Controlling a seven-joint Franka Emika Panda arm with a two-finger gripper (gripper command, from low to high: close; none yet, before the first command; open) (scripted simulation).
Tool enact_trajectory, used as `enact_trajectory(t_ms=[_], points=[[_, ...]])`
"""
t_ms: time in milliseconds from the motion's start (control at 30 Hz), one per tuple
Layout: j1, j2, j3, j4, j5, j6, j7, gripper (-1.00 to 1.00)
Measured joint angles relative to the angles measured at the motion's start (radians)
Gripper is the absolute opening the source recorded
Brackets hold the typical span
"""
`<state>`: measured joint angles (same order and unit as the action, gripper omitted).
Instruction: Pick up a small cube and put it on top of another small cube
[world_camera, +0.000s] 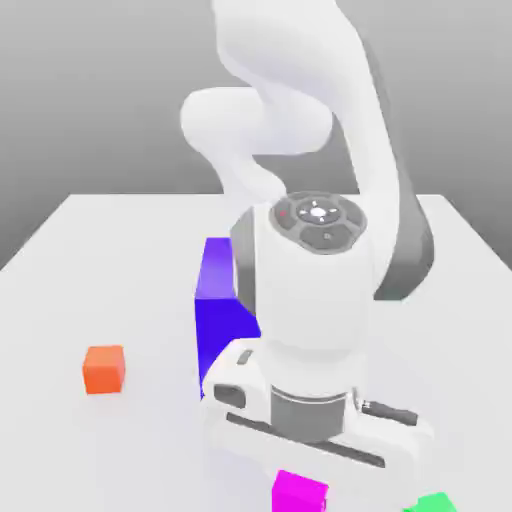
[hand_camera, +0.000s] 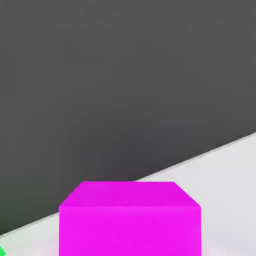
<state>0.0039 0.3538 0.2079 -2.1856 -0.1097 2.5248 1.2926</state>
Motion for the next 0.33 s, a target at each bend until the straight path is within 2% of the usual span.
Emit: enact_trajectory(t_ms=[100, 200, 233, 333], points=[[0.064, 0.007, 0.041, 0.021, -0.032, -0.014, -0.004, -1.0], [0.099, 0.099, 0.017, 0.032, -0.075, 0.066, 0.021, -1.0], [0.105, 0.117, 0.011, 0.033, -0.082, 0.082, 0.025, 1.0], [0.105, 0.117, 0.011, 0.033, -0.082, 0.082, 0.025, 1.0]])
